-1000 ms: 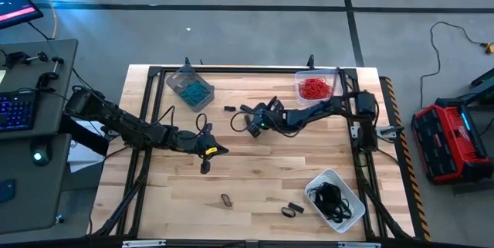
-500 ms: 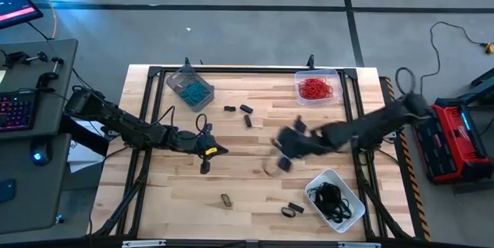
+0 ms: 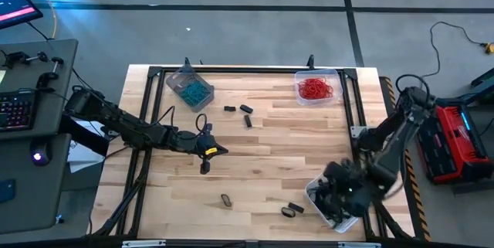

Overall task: Sort rubber bands into baskets
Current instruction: Put the black rubber band into the white bin

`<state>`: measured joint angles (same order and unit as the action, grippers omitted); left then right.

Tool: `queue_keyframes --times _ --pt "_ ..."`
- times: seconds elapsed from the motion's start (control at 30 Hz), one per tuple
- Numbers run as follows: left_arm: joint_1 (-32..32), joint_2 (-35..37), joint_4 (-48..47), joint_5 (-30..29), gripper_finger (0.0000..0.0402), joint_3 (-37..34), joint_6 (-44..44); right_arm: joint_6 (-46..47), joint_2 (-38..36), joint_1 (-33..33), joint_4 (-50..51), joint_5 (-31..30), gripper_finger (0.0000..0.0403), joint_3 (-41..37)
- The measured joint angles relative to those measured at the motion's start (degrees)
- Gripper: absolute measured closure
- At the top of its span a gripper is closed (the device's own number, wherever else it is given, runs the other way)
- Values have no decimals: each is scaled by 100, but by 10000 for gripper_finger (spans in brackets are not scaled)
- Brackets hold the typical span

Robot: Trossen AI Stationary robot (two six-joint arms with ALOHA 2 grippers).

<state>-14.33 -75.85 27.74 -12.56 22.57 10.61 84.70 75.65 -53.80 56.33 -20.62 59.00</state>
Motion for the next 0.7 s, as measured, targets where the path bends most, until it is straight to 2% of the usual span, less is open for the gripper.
queue_keyframes --times 0.17,0.37,0.57,0.7 --pt "-14 0 -4 203 402 0 275 836 341 -456 226 105 402 0" --pt "-79 0 -6 238 401 0 278 1837 948 -405 891 1028 402 -4" --pt "-79 0 -8 238 402 0 278 1951 1434 -224 990 1407 400 -4" --pt "-79 0 -15 238 401 0 276 1818 1541 -66 985 1803 366 -4"
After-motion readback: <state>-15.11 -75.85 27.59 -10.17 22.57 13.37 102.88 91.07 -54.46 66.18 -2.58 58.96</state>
